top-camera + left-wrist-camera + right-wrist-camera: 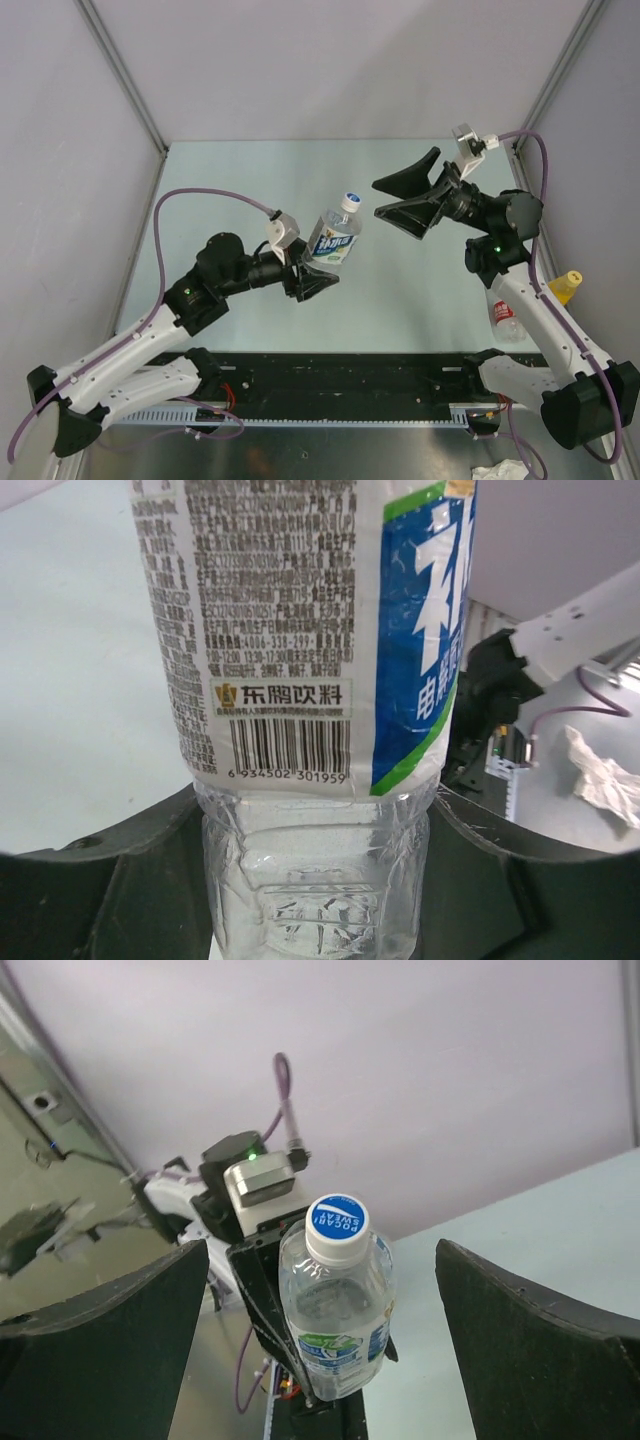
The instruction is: Unscrew the bottle caps
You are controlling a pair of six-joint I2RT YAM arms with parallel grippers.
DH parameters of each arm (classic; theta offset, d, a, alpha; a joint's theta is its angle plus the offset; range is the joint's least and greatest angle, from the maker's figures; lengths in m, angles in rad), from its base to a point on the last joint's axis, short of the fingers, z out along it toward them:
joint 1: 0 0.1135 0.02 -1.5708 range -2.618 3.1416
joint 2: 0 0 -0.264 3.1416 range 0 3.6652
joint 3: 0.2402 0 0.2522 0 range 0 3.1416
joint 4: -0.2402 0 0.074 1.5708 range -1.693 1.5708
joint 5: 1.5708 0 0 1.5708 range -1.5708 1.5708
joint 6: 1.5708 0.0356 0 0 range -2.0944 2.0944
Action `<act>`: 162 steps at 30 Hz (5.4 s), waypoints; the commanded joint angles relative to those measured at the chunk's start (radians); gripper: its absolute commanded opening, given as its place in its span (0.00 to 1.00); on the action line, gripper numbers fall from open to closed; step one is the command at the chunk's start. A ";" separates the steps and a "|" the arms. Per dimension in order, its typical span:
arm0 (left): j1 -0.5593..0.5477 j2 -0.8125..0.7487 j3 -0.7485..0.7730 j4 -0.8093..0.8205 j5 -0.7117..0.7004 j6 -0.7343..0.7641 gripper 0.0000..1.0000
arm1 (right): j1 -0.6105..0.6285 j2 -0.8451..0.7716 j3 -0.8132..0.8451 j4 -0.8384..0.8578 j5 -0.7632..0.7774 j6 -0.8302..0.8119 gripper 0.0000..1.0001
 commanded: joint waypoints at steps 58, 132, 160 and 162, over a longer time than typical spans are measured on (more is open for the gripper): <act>-0.269 0.418 0.335 -0.465 -0.911 0.081 0.02 | 0.102 0.226 0.158 -0.751 0.499 -0.114 0.46; -0.024 0.061 -0.046 0.377 0.389 -0.134 0.00 | 0.156 -0.010 0.052 -0.078 -0.119 -0.191 0.24; 0.073 0.046 -0.041 0.041 0.014 0.015 0.00 | 0.072 0.030 0.071 -0.308 0.174 -0.171 0.99; 0.069 0.054 -0.036 0.027 -0.047 0.012 0.00 | 0.079 0.042 0.089 -0.381 0.202 -0.201 0.99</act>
